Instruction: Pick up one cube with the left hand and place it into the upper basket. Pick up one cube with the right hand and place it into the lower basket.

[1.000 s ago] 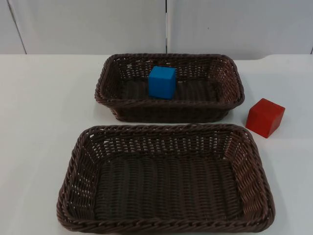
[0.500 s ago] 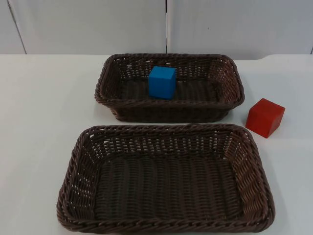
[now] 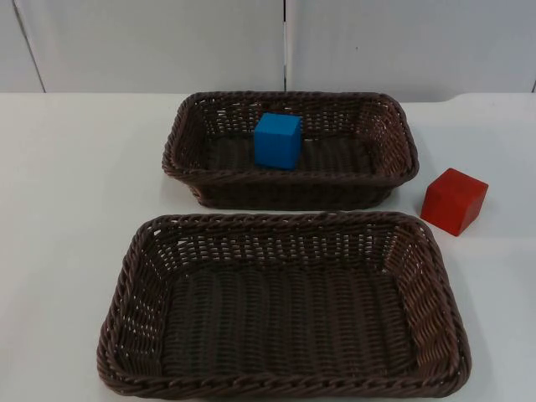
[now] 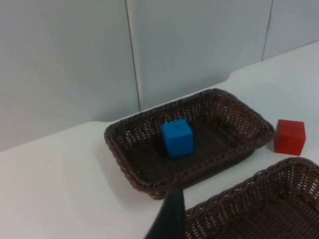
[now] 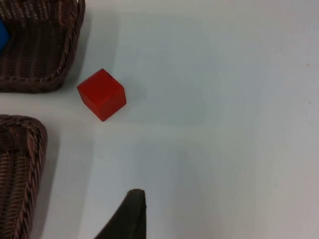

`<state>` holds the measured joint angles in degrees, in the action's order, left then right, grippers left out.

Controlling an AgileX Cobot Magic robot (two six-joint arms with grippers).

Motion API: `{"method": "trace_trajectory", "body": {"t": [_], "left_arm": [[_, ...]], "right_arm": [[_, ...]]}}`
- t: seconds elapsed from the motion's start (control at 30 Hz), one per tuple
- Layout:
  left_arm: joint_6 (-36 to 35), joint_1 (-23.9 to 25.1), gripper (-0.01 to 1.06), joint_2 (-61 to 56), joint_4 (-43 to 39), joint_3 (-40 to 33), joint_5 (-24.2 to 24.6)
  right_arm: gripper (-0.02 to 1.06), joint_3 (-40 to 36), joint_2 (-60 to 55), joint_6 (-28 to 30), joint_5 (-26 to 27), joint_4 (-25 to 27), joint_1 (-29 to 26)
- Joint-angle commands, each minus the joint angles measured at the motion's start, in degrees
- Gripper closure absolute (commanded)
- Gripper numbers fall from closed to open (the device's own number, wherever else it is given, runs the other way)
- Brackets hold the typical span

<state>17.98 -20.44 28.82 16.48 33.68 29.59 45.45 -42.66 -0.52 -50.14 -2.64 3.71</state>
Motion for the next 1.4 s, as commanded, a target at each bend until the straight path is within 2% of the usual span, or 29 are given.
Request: {"method": "trace_trajectory", "body": {"t": [0.0,0.3,0.5,0.93,1.03,1.17,1.37], "left_arm": [[-0.50,-0.11,0.28,-0.27,-0.40,-0.34,0.03],[-0.50,-0.11,0.28,-0.27,-0.63,-0.34,0.24],[-0.50,-0.11,0.28,-0.27,-0.89,-0.34,0.24],[-0.50,-0.11,0.28,-0.27,-0.89,-0.34,0.24],[-0.50,-0.11,0.28,-0.27,-0.89,-0.34,0.24],[-0.50,-0.11,0.28,-0.27,-0.89,-0.34,0.13],[-0.50,-0.11,0.28,-0.27,-0.89,-0.34,0.13]], "right_arm": [[-0.01,1.55,-2.87,0.15,0.65,-0.15,0.14],[-0.01,9.35,-19.74,0.15,0.69,-0.15,0.14],[0.00,12.99,-26.97,1.83,3.49,-0.15,0.14],[0.00,18.92,-37.12,4.51,3.48,0.47,0.14],[0.00,19.71,-39.67,9.32,3.95,4.00,0.14],[0.00,19.71,-41.71,11.21,4.55,6.00,1.06],[0.00,19.71,-45.88,15.04,6.18,6.03,6.56]]}}
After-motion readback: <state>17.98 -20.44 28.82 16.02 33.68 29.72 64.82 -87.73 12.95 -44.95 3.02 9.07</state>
